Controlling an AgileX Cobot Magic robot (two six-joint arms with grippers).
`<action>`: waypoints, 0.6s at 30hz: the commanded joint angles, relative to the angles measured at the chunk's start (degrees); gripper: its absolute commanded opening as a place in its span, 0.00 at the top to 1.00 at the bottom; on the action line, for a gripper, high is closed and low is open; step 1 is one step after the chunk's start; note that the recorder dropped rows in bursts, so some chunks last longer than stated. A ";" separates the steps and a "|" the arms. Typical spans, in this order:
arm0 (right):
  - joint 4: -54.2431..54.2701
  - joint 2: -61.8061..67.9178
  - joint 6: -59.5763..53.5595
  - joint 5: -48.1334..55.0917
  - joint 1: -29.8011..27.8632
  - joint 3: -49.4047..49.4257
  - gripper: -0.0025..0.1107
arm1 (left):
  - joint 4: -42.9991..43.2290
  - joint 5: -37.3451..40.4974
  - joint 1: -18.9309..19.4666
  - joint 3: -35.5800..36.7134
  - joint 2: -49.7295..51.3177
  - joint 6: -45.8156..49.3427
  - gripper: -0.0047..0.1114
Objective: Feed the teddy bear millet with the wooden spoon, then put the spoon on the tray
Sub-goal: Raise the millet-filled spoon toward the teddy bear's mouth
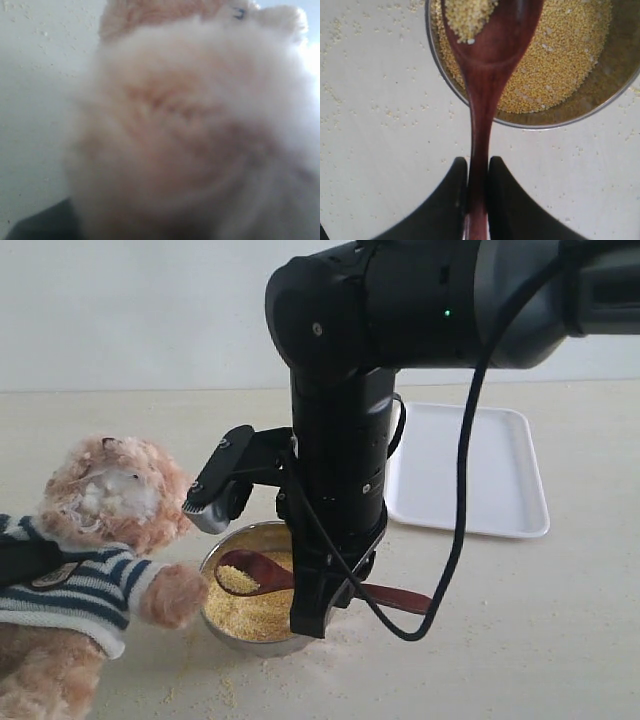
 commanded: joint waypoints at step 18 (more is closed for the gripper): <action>-8.82 -5.63 0.63 0.38 -0.44 -0.31 0.98 | 0.70 -6.38 0.08 7.22 -0.26 -9.78 0.92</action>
